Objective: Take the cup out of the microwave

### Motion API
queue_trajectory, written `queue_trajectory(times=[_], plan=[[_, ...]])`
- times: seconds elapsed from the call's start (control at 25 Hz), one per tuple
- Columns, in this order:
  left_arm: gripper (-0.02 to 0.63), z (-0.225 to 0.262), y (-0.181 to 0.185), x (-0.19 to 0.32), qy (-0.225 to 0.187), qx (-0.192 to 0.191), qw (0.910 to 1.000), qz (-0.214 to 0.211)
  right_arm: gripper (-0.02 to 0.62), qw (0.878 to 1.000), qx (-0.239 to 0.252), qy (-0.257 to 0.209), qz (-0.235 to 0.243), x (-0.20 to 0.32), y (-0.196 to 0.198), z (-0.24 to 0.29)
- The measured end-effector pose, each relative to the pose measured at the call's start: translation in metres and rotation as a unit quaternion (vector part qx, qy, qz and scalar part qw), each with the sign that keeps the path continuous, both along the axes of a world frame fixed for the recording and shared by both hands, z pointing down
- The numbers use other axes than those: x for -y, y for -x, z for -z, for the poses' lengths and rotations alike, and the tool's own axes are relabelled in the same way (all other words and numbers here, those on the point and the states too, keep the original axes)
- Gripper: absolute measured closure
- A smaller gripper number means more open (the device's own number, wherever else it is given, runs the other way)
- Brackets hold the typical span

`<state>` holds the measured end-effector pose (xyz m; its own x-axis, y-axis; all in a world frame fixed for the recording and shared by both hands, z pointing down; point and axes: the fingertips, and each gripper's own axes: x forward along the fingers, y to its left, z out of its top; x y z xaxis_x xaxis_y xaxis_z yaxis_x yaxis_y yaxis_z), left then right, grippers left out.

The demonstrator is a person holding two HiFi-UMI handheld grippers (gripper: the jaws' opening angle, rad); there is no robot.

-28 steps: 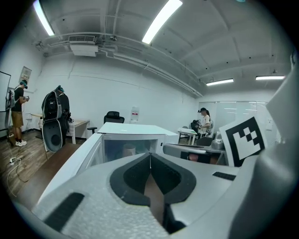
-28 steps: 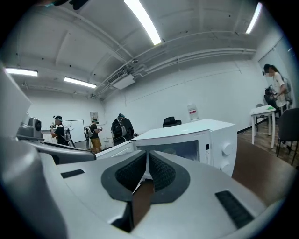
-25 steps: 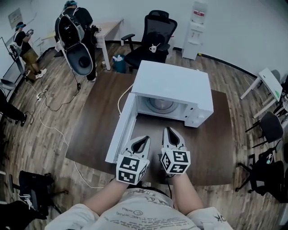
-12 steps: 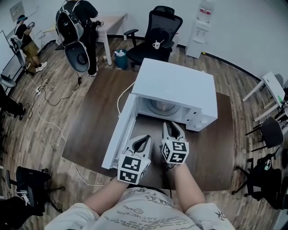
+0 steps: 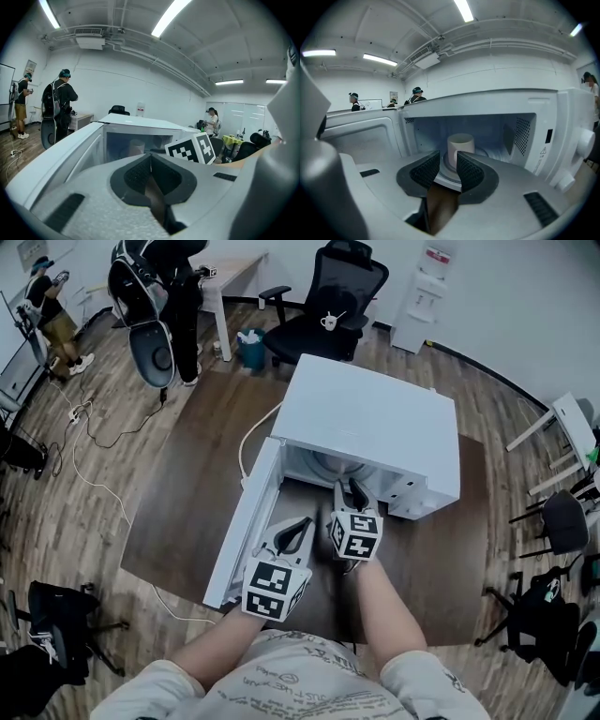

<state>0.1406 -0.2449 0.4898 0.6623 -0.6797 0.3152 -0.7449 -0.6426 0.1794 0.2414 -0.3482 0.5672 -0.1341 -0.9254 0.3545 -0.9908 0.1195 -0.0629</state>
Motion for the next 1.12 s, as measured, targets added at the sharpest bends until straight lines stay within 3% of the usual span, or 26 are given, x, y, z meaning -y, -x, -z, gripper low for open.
queue_trajectory(times=[0.2,0.64,1.12], plan=[[0.589,-0.004,-0.002,0.014,0.004,0.002,1.0000,0.002,0.485,0.999,-0.006,0.032,-0.001,0.018,-0.009,-0.025],[0.589,-0.017,0.004,0.029,0.019,0.012,0.9997,0.009,0.485,0.997,-0.039,0.050,0.036,0.059,0.001,-0.047],[0.589,-0.018,0.013,0.032,0.023,0.017,0.9996,0.008,0.493,0.995,-0.055,0.030,0.075,0.071,0.028,-0.053]])
